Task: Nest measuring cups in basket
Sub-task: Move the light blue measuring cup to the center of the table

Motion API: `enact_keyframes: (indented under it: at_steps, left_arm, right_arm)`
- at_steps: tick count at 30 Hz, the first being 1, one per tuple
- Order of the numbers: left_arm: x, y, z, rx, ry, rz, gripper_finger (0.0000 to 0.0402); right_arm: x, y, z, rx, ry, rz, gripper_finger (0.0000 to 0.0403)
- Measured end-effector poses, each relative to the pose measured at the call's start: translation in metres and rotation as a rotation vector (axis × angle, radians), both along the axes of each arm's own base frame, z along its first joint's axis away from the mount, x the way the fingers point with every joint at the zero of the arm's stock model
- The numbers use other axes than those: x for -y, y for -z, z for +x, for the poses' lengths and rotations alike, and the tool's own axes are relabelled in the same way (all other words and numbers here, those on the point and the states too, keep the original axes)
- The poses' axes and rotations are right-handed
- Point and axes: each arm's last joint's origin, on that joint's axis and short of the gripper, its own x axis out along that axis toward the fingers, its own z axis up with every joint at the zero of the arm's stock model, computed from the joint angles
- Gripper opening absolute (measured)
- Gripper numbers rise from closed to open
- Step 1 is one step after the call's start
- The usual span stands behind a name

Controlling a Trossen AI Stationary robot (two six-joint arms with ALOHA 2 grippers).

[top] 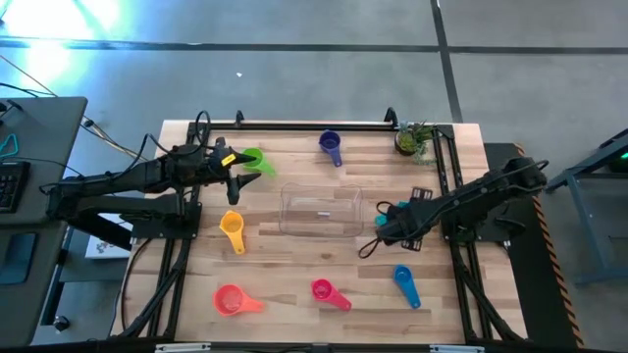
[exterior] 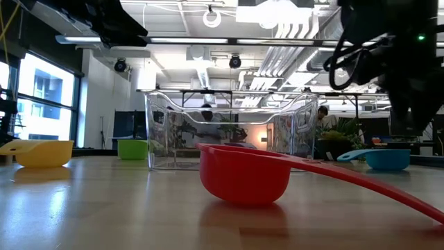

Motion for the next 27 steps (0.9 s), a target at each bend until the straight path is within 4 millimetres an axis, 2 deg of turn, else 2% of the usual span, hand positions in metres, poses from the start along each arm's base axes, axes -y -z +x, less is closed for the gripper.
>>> enact_keyframes:
  at_steps: [8, 12, 17, 27]
  left_arm:
    - [0.0, 0.0, 0.0, -0.002, -0.012, 0.005, 0.0232]
    - [-0.001, 0.0, -0.001, -0.005, -0.047, 0.016, 0.0232]
    - [-0.001, 0.0, -0.001, -0.006, -0.05, 0.016, 0.0232]
    - [-0.001, 0.0, -0.001, -0.006, -0.05, 0.016, 0.0232]
  right_arm:
    - [0.008, -0.002, -0.027, 0.256, 0.047, 0.101, 0.0242]
    - [0.012, -0.008, -0.035, 0.335, 0.032, 0.075, 0.0242]
    - [0.013, -0.007, -0.037, 0.379, 0.007, 0.067, 0.0242]
    - [0.011, 0.008, -0.029, 0.405, 0.013, 0.082, 0.0242]
